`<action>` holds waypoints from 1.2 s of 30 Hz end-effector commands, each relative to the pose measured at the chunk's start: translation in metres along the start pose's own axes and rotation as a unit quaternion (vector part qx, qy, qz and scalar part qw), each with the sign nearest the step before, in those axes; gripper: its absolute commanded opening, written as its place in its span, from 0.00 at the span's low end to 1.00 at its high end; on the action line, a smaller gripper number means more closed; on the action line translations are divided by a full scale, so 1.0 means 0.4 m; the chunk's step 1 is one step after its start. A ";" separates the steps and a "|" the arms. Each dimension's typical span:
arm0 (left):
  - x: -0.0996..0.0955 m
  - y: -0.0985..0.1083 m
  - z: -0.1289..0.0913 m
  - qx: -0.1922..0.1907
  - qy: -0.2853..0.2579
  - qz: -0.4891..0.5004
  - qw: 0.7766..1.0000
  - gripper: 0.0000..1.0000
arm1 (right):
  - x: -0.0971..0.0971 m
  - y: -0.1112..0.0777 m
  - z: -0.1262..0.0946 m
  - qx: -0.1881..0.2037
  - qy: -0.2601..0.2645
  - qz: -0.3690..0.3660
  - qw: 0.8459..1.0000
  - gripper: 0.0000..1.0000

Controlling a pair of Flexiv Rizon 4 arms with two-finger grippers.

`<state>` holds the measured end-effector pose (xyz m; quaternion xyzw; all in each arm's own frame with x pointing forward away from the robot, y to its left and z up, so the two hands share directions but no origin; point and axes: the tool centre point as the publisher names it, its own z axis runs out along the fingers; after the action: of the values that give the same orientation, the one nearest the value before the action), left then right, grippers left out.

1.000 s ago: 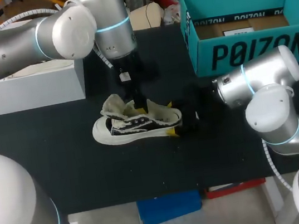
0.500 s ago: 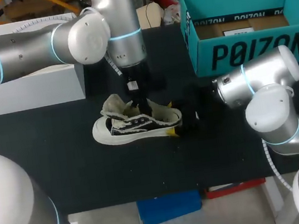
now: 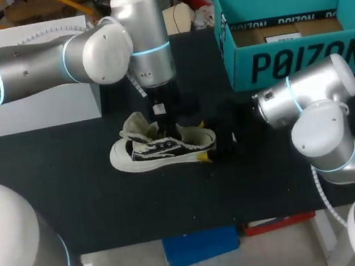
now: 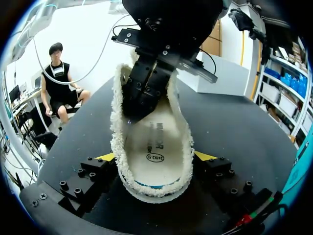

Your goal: Take the shoe out of the shoebox, open the shoe tongue, remove and reinsert the insole, then place the shoe into the shoebox

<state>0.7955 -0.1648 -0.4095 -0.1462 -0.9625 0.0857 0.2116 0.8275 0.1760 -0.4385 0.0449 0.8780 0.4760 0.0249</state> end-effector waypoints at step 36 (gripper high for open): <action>0.007 0.012 -0.007 -0.022 -0.082 -0.010 0.996 0.00 | -0.002 -0.007 0.011 0.001 -0.001 0.001 1.000 0.00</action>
<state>0.7935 -0.1566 -0.4001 -0.1341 -0.9798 0.0744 0.1281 0.8274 0.1760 -0.4386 0.0450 0.8779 0.4760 0.0252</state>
